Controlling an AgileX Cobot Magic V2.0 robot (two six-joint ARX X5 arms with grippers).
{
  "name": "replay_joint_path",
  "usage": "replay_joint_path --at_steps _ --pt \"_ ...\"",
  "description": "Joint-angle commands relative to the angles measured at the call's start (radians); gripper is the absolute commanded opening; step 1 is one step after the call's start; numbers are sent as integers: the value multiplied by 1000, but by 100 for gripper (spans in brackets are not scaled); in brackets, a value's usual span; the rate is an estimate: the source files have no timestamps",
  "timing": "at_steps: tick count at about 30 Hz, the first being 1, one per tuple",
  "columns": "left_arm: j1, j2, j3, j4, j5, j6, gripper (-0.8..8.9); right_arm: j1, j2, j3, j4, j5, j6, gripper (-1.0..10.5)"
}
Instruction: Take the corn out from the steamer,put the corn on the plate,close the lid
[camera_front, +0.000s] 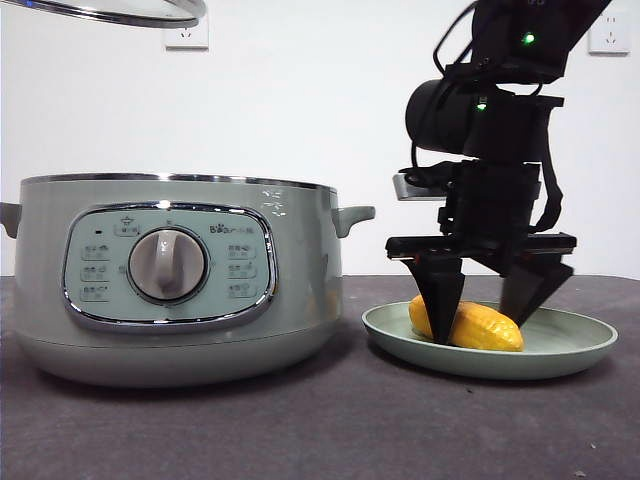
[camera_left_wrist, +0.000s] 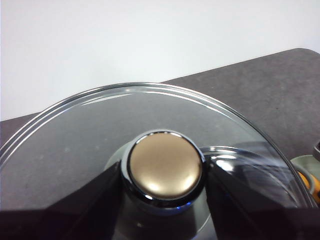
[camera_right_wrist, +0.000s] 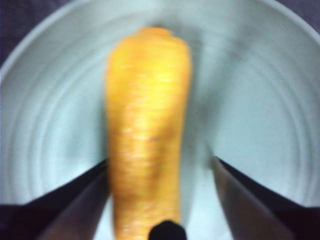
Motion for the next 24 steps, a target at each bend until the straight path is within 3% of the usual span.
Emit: replay_joint_path --at_steps 1,14,24 --pt "-2 3 14 58 4 -8 -9 2 -23 -16 -9 3 10 415" --pt "-3 157 14 106 159 -68 -9 0 -409 -16 -50 -1 9 409" --pt "-43 337 14 159 185 -92 -9 0 -607 -16 -137 2 10 409"
